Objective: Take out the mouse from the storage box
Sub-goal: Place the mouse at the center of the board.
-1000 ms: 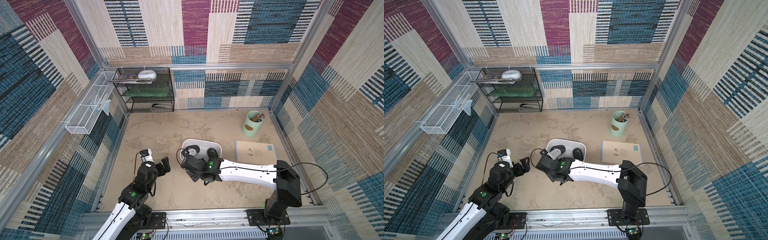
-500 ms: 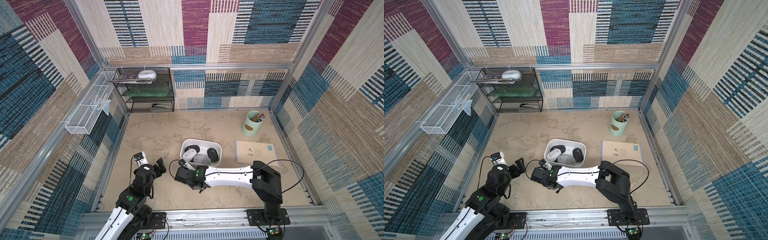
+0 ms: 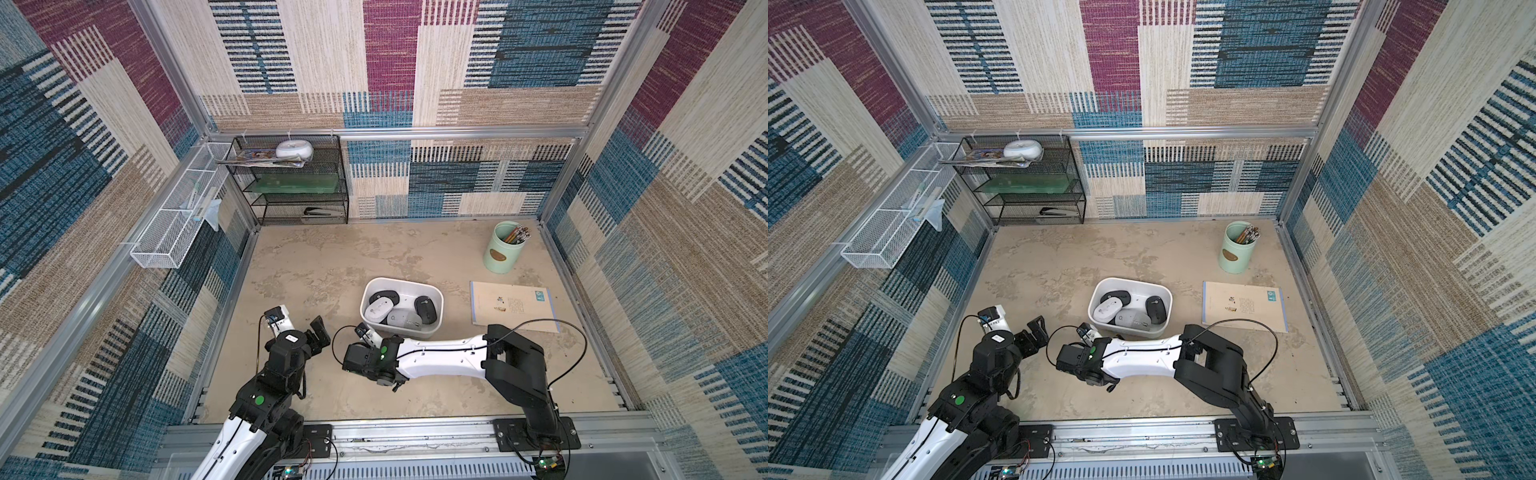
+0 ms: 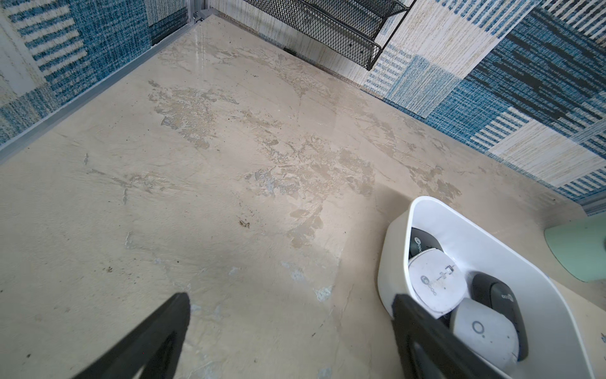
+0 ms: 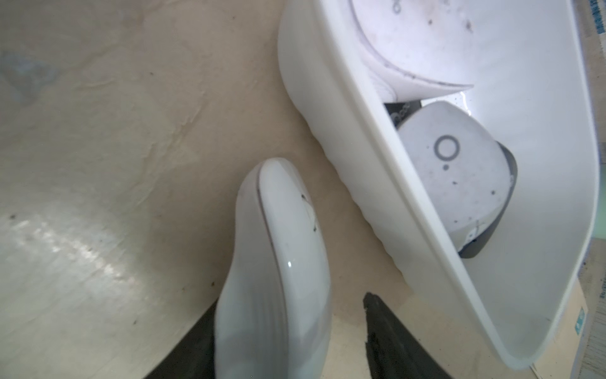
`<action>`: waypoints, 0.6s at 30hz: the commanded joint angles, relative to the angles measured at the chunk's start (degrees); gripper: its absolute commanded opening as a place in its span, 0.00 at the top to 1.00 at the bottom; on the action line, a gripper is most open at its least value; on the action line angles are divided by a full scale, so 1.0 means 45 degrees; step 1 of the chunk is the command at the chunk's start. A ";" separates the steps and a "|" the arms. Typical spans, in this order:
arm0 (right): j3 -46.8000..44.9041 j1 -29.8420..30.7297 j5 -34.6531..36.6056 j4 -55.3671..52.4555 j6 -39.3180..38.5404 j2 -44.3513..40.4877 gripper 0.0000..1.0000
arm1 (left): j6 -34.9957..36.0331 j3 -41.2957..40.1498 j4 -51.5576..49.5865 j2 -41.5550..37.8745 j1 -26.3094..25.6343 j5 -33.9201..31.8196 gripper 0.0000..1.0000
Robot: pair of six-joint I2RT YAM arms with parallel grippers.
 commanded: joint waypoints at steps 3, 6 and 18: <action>-0.0265 0.0023 -0.1191 0.0892 -0.0156 -0.0704 0.21 | 0.0064 -0.0034 0.0056 0.0030 0.0013 -0.0117 0.00; -0.0370 0.0030 -0.1422 0.1112 -0.0020 -0.0966 0.19 | 0.0094 -0.0034 0.0164 0.0130 0.0011 -0.0004 0.00; -0.2653 -0.1385 -0.3028 0.3508 0.0641 -0.4380 0.14 | 0.0733 0.0157 0.2051 0.1873 -0.0005 0.3428 0.00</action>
